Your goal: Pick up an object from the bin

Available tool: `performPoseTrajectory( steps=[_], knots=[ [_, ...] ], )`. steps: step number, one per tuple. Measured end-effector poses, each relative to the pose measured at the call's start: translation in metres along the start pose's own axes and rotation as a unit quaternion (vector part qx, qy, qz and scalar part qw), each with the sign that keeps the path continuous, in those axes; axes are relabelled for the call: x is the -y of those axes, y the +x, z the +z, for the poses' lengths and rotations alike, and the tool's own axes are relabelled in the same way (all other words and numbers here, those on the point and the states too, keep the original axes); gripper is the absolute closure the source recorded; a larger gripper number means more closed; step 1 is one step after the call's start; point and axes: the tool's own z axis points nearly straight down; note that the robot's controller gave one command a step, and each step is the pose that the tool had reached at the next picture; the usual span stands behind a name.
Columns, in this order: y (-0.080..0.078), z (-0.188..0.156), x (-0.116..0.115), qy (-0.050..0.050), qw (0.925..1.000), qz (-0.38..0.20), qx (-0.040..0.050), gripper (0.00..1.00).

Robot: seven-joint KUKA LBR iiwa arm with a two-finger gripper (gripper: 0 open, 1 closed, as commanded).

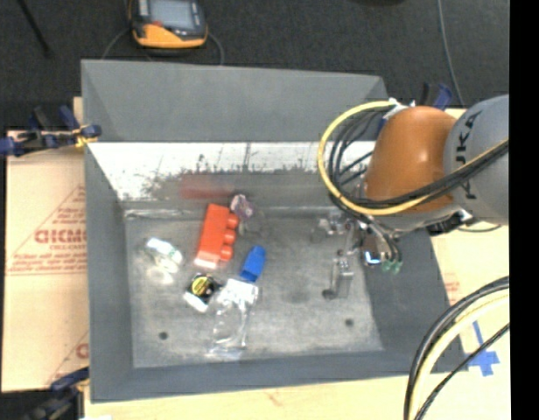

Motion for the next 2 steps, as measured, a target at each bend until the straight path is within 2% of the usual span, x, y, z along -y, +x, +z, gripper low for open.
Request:
performPoseTrajectory(
  steps=[1,2],
  knots=[
    [-0.039,0.057,-0.089,-0.002,0.9925,-0.122,0.001,0.0],
    [-0.016,0.072,-0.093,-0.001,0.9766,-0.215,-0.0001,0.0]
  ],
)
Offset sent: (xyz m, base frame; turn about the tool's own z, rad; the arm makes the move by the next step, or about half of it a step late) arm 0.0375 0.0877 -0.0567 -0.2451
